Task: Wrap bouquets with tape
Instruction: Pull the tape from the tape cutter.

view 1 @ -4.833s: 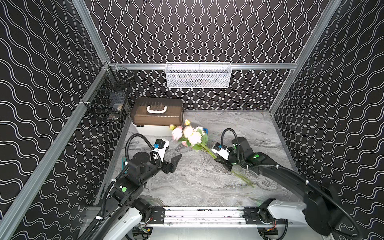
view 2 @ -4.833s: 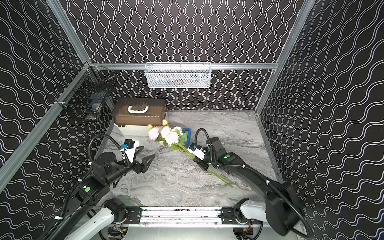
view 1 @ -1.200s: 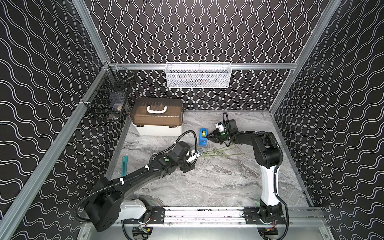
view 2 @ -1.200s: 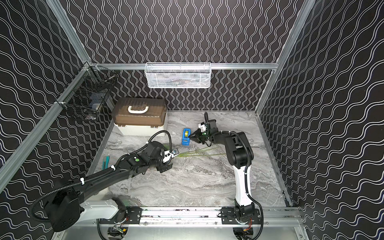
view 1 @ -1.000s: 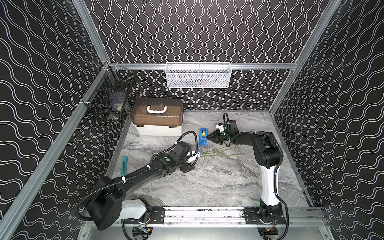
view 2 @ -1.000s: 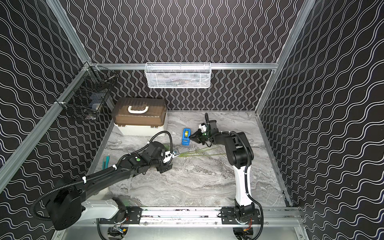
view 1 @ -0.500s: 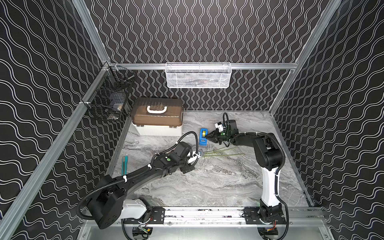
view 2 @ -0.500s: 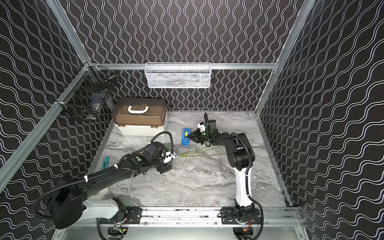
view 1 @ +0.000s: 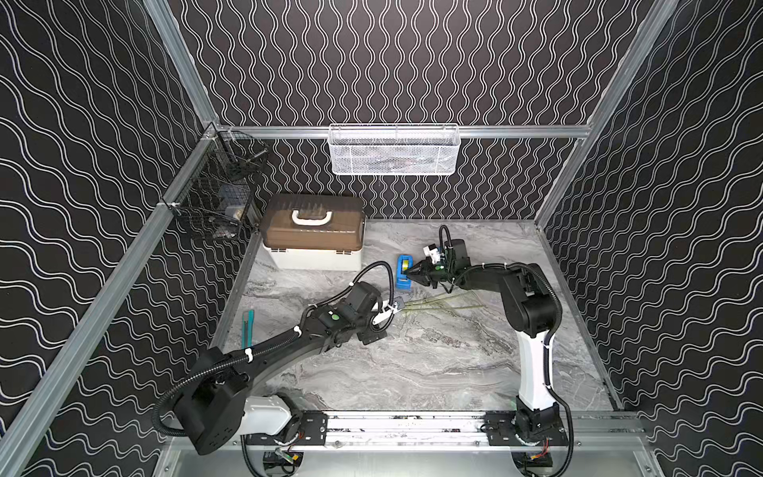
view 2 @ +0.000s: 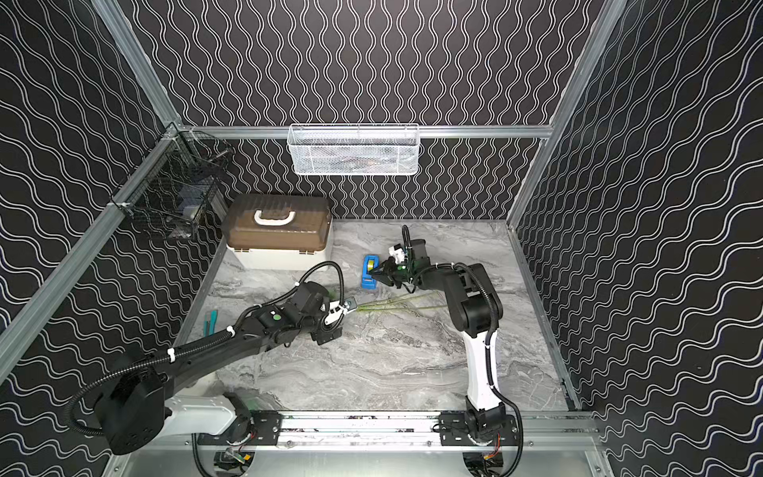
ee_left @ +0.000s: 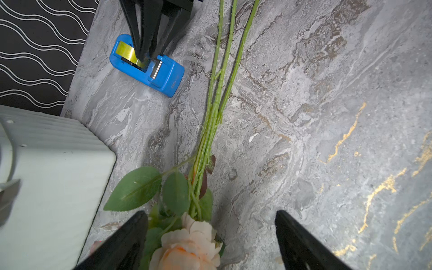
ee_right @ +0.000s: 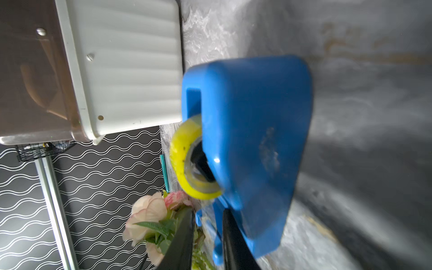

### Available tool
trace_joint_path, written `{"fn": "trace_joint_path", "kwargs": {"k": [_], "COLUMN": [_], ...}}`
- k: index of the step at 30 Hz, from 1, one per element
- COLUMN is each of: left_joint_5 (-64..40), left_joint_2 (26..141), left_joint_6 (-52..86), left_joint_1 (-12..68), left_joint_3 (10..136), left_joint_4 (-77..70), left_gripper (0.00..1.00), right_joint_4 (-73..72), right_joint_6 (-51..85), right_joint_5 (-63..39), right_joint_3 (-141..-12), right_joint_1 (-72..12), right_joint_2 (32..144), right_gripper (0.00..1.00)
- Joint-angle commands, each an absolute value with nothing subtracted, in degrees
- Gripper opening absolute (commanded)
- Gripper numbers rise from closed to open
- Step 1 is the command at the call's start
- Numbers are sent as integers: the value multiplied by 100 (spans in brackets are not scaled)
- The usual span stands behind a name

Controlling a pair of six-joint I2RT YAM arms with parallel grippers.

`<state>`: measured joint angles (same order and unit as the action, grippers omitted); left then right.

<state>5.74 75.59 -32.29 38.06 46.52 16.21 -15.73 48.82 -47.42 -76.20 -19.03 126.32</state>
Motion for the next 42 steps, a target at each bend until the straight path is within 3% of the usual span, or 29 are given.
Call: {"fn": "trace_joint_path", "kwargs": {"k": [1, 18, 34, 42], "left_joint_5": [562, 633, 686, 692], "left_joint_2": [7565, 7658, 7875, 7975], "left_joint_6": [-3390, -3445, -3546, -3568], "left_joint_1": [3813, 3813, 3813, 3808], "left_joint_3": [4694, 4719, 4786, 4816], "left_joint_4": [1613, 1644, 1679, 1731], "left_gripper": [90, 90, 91, 91], "right_joint_4": [-1633, -1959, -3153, -3410], "right_joint_6": [4903, 5286, 6009, 6117], "right_joint_5": [-4675, -4763, -5263, -5334], "right_joint_3": [-7703, -7687, -7515, -7415], "right_joint_1": [-1924, -1925, -1925, -1916], "right_joint_2": [12738, 13038, 13174, 13013], "right_gripper": [25, 18, 0, 0]}}
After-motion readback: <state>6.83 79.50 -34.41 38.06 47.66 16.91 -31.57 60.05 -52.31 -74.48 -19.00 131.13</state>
